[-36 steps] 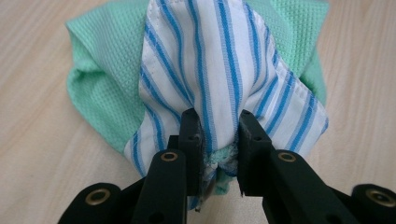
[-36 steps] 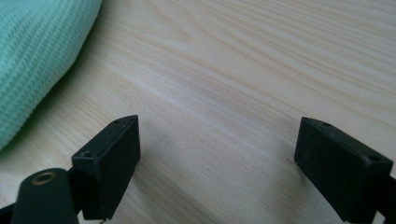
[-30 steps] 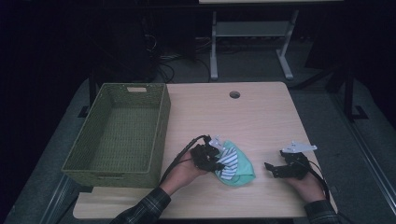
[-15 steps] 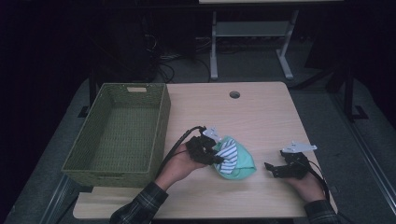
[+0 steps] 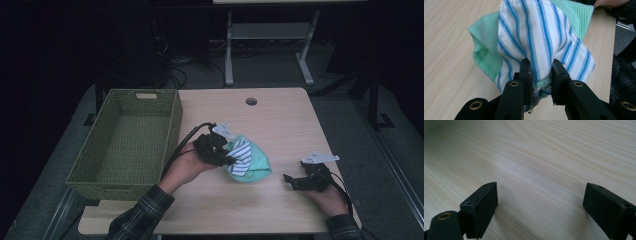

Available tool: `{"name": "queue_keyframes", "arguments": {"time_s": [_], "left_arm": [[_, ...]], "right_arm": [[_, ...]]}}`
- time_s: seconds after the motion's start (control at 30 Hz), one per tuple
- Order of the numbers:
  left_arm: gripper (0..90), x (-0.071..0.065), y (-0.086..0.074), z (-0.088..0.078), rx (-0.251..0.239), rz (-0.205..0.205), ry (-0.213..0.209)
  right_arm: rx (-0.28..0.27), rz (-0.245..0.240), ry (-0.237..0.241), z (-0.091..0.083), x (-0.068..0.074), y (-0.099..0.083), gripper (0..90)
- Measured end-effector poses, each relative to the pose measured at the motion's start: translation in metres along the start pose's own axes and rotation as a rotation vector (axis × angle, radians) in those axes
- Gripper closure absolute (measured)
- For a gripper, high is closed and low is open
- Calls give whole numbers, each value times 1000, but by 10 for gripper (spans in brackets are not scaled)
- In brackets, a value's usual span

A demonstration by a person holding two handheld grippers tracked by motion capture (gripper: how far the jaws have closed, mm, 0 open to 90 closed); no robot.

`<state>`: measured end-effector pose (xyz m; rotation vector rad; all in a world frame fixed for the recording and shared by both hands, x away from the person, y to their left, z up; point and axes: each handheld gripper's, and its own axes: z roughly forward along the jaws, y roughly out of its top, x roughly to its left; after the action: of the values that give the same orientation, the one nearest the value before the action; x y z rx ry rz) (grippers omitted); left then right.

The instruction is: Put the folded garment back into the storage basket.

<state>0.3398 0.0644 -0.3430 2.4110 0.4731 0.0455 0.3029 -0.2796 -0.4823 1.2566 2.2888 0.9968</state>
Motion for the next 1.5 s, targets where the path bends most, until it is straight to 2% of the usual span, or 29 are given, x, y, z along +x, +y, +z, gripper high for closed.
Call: {"name": "queue_keyframes", "arguments": {"time_s": [0.27, 0.77, 1.23, 1.5], "left_arm": [[738, 9, -1, -25, 5, -12, 36], [737, 31, -9, -78, -25, -52, 113], [736, 51, -30, -116, -41, -126, 205], [736, 68, -51, -136, -51, -195, 274]], "right_arm": [[0, 4, -5, 0, 0, 0, 122], [-1, 3, -5, 0, 0, 0, 122], [0, 2, -5, 0, -1, 0, 122], [0, 2, -5, 0, -1, 0, 122]]}}
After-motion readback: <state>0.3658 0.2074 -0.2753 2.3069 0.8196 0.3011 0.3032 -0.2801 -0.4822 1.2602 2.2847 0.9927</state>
